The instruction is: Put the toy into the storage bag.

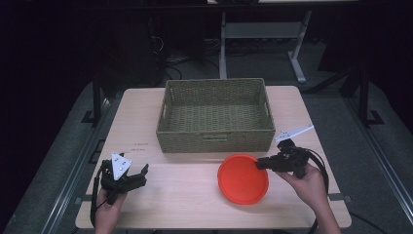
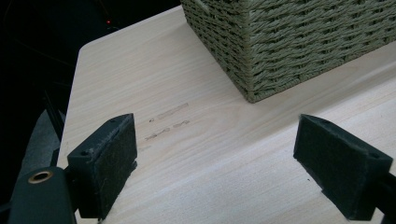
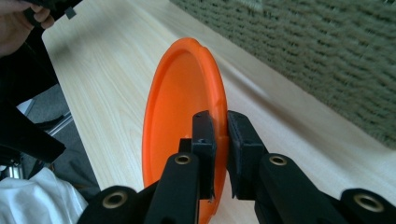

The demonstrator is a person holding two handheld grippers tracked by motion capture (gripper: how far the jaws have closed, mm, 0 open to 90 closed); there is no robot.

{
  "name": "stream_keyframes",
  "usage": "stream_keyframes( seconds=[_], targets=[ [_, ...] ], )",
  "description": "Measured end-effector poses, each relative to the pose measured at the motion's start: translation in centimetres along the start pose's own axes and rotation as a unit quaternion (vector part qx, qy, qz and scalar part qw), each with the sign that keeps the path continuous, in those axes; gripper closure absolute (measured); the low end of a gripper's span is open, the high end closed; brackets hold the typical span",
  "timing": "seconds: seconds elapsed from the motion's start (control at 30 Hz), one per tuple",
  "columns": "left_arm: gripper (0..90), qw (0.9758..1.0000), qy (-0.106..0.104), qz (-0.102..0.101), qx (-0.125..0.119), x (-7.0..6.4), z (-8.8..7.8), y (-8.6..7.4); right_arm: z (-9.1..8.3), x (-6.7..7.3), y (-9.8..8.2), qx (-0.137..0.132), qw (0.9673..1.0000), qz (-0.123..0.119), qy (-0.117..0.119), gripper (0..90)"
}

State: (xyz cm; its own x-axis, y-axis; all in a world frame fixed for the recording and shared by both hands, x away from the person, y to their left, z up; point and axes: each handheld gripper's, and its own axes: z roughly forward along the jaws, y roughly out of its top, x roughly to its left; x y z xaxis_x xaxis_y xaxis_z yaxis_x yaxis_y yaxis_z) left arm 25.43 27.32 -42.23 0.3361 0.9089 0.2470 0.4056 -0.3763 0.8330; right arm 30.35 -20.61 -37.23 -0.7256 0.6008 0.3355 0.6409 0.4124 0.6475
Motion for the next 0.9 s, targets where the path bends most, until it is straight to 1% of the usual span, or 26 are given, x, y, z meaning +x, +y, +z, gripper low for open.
stream_keyframes(
  seconds=[0.03, 0.1, 0.2, 0.23, 0.37, 0.47, 0.53, 0.67, 0.77, 0.8, 0.87, 0.9],
  targets=[
    [12.9, 1.0000, 0.000, 0.003, -0.001, 0.0, 0.0, 0.0, -0.1, 0.0, 0.1, 0.002, 1.0000, -0.002, -0.003, 81.9],
    [12.9, 1.0000, 0.001, 0.001, -0.003, 0.0, -0.1, 0.0, -0.2, 0.2, 0.4, -0.001, 1.0000, -0.002, -0.005, 81.9],
    [12.9, 1.0000, 0.000, 0.001, 0.000, 0.0, 0.0, 0.0, -0.2, 0.3, 1.2, 0.008, 0.9998, -0.012, -0.012, 81.8],
    [12.9, 1.0000, -0.001, -0.001, 0.000, 0.0, 0.0, 0.0, -0.3, 0.3, 1.3, 0.009, 0.9998, -0.012, -0.014, 81.8],
    [12.9, 1.0000, -0.001, -0.002, -0.001, 0.1, 0.0, 0.0, -0.4, 0.3, 2.0, 0.012, 0.9997, -0.017, -0.016, 81.8],
    [12.9, 1.0000, 0.000, 0.001, 0.000, 0.0, 0.0, 0.0, -0.6, 0.4, 2.9, 0.012, 0.9996, -0.022, -0.012, 81.8],
    [12.9, 1.0000, 0.001, 0.002, 0.000, 0.1, 0.0, 0.0, -0.6, 0.4, 3.1, 0.014, 0.9996, -0.022, -0.010, 81.8],
    [12.9, 1.0000, 0.003, -0.001, -0.003, 0.1, -0.1, 0.0, -0.7, 0.2, 4.1, 0.017, 0.9996, -0.023, -0.008, 81.8],
    [12.9, 1.0000, 0.002, 0.000, 0.002, 0.1, -0.1, 0.0, -1.0, 0.1, 4.8, 0.018, 0.9995, -0.024, -0.005, 81.8],
    [12.9, 1.0000, 0.001, 0.006, 0.003, 0.1, -0.1, 0.0, -1.1, 0.2, 5.0, 0.015, 0.9996, -0.023, -0.003, 81.8],
    [12.9, 1.0000, 0.000, 0.006, 0.000, 0.0, 0.0, 0.0, -1.7, 0.3, 5.7, 0.007, 0.9997, -0.022, 0.004, 81.8],
    [12.9, 1.0000, 0.000, 0.006, 0.000, 0.0, 0.0, 0.0, -1.7, 0.3, 5.7, 0.007, 0.9997, -0.022, 0.004, 81.8]
  ],
)
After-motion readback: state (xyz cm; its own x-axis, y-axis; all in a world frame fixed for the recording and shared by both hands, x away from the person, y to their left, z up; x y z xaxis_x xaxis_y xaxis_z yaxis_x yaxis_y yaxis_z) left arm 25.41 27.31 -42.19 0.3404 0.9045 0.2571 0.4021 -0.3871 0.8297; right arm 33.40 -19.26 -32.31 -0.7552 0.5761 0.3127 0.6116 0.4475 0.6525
